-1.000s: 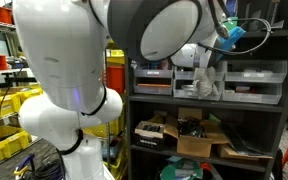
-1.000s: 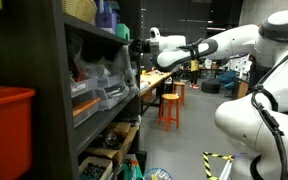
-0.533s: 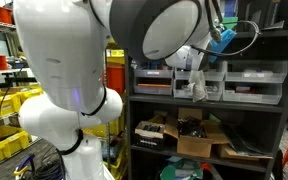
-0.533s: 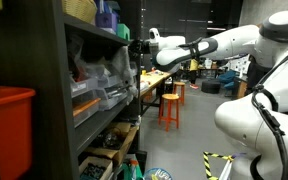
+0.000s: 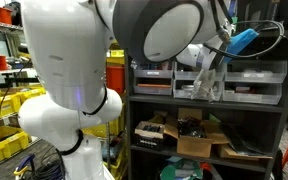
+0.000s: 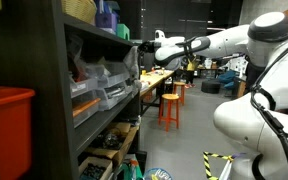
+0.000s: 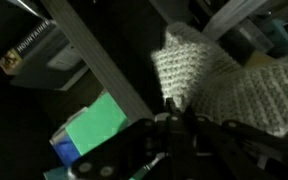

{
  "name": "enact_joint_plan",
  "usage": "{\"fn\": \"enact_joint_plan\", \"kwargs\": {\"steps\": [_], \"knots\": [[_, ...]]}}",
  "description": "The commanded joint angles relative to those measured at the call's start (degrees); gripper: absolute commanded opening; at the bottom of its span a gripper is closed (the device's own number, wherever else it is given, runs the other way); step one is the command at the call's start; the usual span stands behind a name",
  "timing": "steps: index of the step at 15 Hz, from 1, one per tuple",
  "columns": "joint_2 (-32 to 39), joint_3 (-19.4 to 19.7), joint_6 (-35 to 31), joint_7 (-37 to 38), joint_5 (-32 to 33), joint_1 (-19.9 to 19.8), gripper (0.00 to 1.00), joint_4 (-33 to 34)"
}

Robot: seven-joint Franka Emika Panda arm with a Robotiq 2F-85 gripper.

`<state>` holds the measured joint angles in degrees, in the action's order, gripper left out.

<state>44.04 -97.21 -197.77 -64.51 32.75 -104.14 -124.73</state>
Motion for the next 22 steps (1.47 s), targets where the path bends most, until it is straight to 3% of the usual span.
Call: {"fn": "enact_joint_plan", "kwargs": {"steps": [1, 4, 8, 16, 17, 22], "knots": [[-5.6, 5.5, 0.1, 8.3, -3.4, 4.0, 0.01, 7.6], [-7.0, 9.2, 0.6, 14.7, -4.5, 7.3, 0.01, 13.2], [-8.4, 11.0, 0.5, 23.7, -3.2, 9.4, 0.01, 18.7], [-11.4, 15.1, 0.8, 35.2, 2.2, 12.7, 0.01, 21.4], [-10.6, 13.9, 1.0, 31.7, -0.4, 12.6, 0.01, 20.5], [-10.5, 12.8, 0.4, 32.1, 0.7, 12.5, 0.01, 18.3]]}}
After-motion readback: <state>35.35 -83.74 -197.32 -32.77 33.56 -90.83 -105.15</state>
